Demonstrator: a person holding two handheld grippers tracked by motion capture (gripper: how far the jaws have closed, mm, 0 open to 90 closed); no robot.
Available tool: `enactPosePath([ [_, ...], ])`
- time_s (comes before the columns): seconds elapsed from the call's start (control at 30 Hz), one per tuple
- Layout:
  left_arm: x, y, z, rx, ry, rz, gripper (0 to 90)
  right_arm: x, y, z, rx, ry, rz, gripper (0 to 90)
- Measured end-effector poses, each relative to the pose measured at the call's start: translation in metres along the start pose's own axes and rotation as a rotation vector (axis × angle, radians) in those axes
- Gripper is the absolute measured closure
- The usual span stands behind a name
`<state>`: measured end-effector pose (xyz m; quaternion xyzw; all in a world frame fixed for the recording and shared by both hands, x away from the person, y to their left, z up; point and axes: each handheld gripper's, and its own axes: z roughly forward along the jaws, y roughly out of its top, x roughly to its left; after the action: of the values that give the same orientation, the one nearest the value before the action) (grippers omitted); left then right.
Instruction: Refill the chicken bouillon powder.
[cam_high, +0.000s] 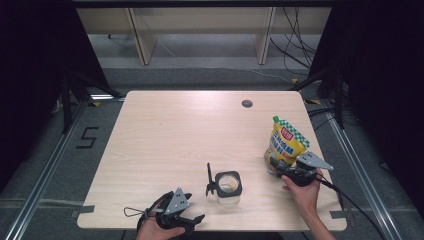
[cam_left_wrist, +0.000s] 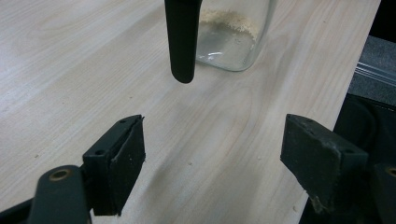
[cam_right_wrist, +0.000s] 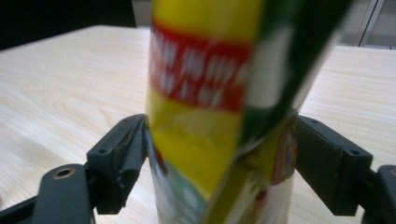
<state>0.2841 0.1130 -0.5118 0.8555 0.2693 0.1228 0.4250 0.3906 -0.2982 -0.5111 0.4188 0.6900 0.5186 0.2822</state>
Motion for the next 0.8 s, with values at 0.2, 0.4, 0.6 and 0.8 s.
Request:
enactPosePath([
  [0.2,0.0,0.0,0.0,0.004,-0.001,0.008,21.2,0.003,-0.001,0.007,-0.005,-0.03,0.035,22.6],
  [0.4,0.001,0.0,0.0,0.0,-0.007,0.006,21.2,-0.003,0.001,0.016,-0.037,-0.045,0.012,25.5],
  [0.6,0.0,0.0,0.001,0.001,-0.006,0.015,21.2,-0.001,0.001,0.015,-0.038,-0.04,0.03,26.4],
  [0.8,0.001,0.001,0.001,0.001,-0.013,0.022,21.2,0.0,0.003,0.014,-0.013,-0.053,0.056,30.8],
])
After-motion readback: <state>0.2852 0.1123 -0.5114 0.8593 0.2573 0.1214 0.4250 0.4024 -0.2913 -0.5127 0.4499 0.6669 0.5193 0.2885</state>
